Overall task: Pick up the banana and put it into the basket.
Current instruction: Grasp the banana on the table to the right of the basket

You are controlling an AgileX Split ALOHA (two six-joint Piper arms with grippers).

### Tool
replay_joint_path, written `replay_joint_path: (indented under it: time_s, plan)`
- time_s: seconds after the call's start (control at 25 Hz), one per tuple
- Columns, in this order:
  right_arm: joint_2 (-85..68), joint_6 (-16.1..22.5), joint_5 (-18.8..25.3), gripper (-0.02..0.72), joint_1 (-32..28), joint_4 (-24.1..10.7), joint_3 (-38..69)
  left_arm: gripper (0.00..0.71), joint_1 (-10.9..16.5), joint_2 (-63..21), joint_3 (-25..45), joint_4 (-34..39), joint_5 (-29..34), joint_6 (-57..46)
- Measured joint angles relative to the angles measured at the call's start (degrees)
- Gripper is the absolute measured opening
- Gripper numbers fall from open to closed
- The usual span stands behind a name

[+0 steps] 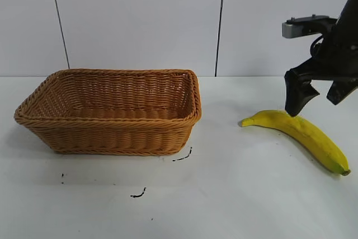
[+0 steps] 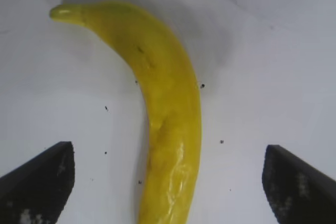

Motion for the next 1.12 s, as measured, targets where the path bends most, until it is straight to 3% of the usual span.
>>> replay_joint_path:
  time_s: [0.52,0.6,0.8,1.12]
  plan:
    - [2.74,0.12,-0.81,0.683,0.0,0.23,0.0,0.695,0.0,0.0,0.0,0.0,0.0,0.0]
    - [2.79,0.12,-0.81,0.617,0.0,0.23,0.0,0.695,0.0,0.0,0.0,0.0,0.0,0.0]
    - [2.85,0.3,-0.81,0.308,0.0,0.24,0.0,0.695,0.0,0.0,0.0,0.0,0.0,0.0]
    - [0.35,0.36,0.65,0.319,0.0,-0.02,0.0,0.695,0.0,0.0,0.0,0.0,0.0,0.0]
